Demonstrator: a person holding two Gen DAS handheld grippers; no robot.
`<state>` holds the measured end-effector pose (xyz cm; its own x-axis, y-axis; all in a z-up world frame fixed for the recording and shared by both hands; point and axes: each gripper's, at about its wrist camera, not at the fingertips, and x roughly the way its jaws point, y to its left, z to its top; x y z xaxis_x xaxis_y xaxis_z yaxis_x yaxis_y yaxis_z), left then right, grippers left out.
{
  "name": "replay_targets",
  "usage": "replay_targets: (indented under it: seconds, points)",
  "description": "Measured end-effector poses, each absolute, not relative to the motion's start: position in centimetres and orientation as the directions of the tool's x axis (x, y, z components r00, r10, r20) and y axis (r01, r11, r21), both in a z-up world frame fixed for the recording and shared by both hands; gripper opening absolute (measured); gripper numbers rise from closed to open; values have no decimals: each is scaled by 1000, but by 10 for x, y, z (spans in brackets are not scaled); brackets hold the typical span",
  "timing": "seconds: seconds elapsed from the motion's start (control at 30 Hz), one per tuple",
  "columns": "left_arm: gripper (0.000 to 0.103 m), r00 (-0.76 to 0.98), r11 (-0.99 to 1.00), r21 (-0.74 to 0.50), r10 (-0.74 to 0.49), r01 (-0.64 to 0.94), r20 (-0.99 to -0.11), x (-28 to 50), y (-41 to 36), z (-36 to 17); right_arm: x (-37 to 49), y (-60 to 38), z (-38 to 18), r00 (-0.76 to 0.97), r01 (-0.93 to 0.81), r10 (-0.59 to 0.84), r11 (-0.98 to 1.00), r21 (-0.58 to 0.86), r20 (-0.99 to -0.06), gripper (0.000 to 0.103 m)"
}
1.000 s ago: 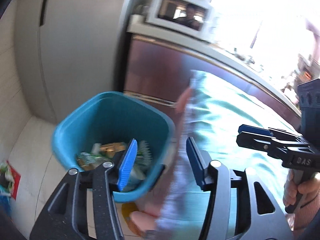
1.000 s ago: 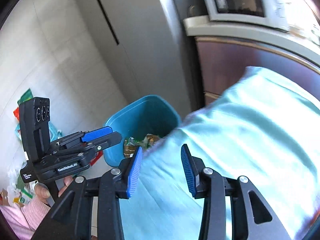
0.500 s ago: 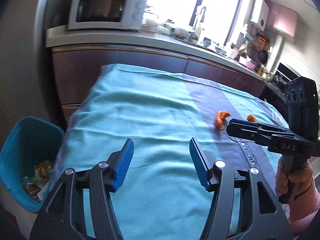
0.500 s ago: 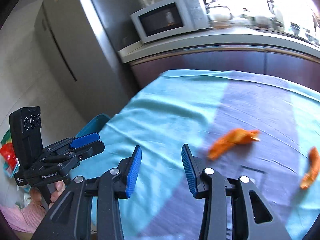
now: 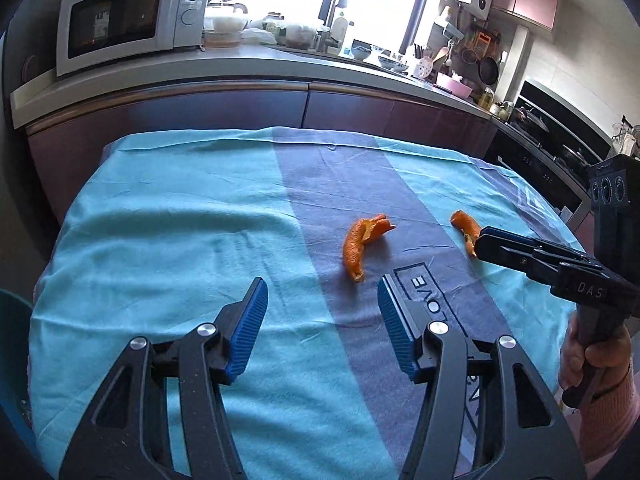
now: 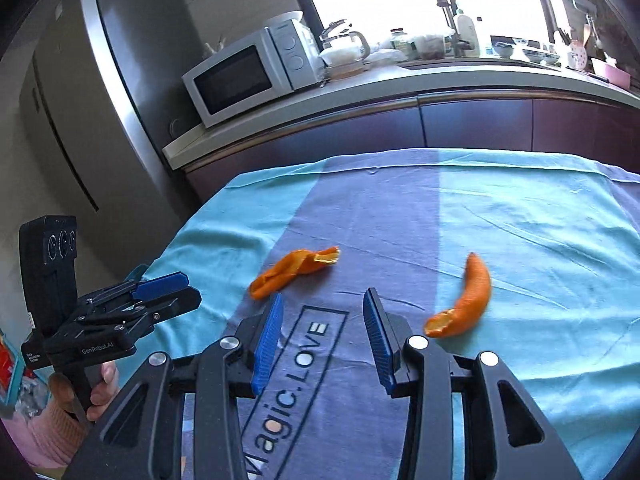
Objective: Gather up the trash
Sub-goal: 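Move both open tools back over the orange peels on the table, then grasp a curled orange peel with the left tool while the right tool grasps another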
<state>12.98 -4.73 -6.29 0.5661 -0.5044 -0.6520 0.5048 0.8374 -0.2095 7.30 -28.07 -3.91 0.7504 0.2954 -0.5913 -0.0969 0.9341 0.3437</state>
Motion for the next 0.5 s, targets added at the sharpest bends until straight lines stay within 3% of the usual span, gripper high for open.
replay_targets:
  seconds: [0.5]
  points:
    - [52,507,836,-188,-475,516,-719,162,-93,-74,79,-339,-62,746,68,206,923,380,-633,39]
